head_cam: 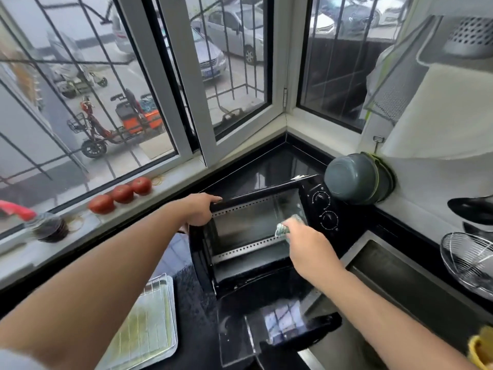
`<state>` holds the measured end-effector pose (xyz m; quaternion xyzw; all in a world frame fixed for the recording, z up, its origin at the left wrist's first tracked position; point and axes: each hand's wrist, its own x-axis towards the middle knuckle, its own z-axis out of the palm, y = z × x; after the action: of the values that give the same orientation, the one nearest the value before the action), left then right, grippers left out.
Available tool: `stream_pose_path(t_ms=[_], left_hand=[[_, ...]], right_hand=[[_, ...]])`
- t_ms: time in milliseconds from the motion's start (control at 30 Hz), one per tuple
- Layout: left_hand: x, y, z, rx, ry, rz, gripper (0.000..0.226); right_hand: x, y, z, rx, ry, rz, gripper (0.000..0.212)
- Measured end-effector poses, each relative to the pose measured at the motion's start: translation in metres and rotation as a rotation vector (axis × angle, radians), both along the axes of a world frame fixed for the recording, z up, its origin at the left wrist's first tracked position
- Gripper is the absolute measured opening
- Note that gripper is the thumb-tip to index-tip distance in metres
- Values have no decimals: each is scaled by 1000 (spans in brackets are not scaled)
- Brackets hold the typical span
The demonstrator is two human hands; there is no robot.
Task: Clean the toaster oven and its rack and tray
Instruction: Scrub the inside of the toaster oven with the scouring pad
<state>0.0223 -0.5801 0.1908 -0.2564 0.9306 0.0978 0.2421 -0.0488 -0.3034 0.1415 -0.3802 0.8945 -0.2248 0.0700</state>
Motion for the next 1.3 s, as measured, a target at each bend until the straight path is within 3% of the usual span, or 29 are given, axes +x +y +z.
stream_pose_path(t_ms=[133,233,333,433,500,600,733,833,933,1133,1300], left_hand=[[-1,-11,3,117,6,68,77],[5,-17,-6,123,82,134,72],[15,-20,-19,80,280,263,65],[21,-20,-30,-18,464,334,52],[21,-15,-31,-195,502,208,53],[20,-11,-29,-373,585,-200,57],[28,-15,-32,-575,741,-754,35],[34,-14,-35,-609,714,-835,16],[38,-9,-37,-600,686,-715,8],[85,-5,-56,-510,486,-602,55],[96,-19,-36,-292,219,-740,75]], right_hand=[[3,-15,20,184,13,58,32],[-1,-21,26,224,-3,55,22],[-10,-30,35,212,-40,27,11],[-24,-43,43,184,-42,-22,19],[-29,-49,46,191,-58,-38,24],[-32,-54,48,246,-54,-37,21],[-40,-60,50,281,-34,-37,22],[-44,-64,53,308,-29,-44,24],[-44,-65,55,338,-21,-43,27],[-40,-64,55,243,-42,-41,18],[-34,-58,46,215,-89,-29,22]])
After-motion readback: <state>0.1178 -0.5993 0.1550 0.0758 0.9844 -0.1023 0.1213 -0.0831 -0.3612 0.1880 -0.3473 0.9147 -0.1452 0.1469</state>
